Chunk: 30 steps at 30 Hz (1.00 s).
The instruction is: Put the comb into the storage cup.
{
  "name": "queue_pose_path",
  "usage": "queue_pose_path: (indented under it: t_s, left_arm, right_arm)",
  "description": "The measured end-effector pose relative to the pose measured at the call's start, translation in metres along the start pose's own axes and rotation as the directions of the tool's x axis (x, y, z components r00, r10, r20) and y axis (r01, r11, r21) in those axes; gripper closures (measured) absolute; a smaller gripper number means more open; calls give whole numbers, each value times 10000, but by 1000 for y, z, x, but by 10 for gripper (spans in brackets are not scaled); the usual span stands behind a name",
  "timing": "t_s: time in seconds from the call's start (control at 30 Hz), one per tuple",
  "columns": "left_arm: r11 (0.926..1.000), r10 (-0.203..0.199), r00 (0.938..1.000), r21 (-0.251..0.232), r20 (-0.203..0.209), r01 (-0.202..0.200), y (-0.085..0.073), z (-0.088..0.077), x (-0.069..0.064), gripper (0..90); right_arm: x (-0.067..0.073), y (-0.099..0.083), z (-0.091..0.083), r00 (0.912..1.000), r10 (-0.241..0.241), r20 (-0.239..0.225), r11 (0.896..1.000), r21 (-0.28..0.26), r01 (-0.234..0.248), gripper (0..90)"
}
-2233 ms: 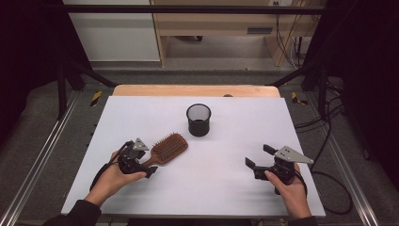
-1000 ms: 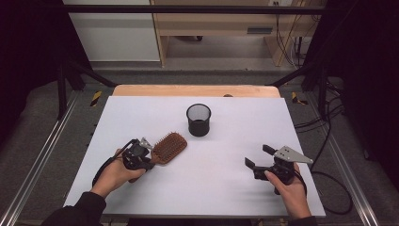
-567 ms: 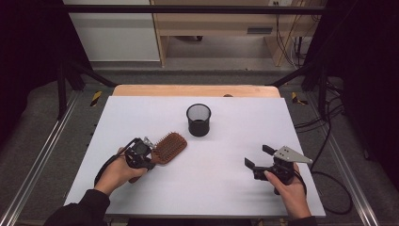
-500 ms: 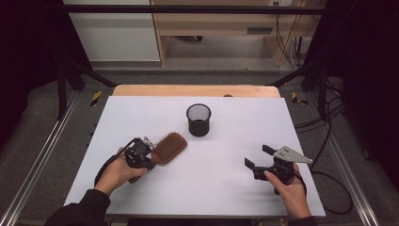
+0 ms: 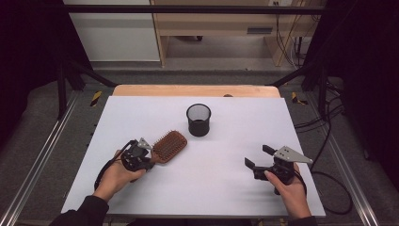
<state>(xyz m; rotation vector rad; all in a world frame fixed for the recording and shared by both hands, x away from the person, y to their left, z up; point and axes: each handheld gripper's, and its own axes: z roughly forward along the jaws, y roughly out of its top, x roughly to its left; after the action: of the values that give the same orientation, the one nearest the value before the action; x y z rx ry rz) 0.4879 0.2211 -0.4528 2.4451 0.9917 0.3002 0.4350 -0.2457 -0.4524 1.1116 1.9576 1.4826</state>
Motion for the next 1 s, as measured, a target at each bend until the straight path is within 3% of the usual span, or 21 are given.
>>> queue_pose_path:
  t_s: [0.1, 0.23, 0.33, 0.53, 0.6, 0.7, 0.8, 1.0]
  left_arm:
    - [9974, -63, 9999, -715, -152, 52, -2, -10, -3, 729]
    - [9840, 19, 9989, -1776, -460, -100, -1, -20, -11, 729]
    - [9660, -66, 9981, -2584, -620, -96, 0, -23, -19, 729]
    - [9326, -72, 9952, -3597, -976, -285, 2, -21, -29, 729]
    - [9169, -187, 9949, -3985, -988, -224, 0, -20, -33, 729]
    - [9105, -19, 9943, -4113, -1069, -425, 1, -22, -36, 729]
    - [8982, -93, 9953, -4383, -962, -340, -1, -23, -41, 729]
    - [8867, -411, 9969, -4624, -671, 54, -4, -21, -41, 729]
  right_arm:
    - [0, 0, 0, 10000, -2, 3, 10000, 21, 2, 84]
    - [2, 0, 1, 9999, 44, -103, 10000, 3, -44, 80]
    - [5, 1, 3, 9998, 71, -177, 10000, 4, -71, 75]
    - [10, 0, 8, 9991, 342, -236, 9994, -5, -342, 65]
    - [10, 1, 8, 9981, 550, -268, 9984, -97, -553, 65]
    - [9, 3, 9, 9939, 1044, -369, 9935, -417, -1059, 69]
    - [9, 6, 10, 9885, 1441, -465, 9863, -737, -1473, 71]
    - [12, 6, 10, 9892, 1401, -433, 9865, -790, -1431, 71]
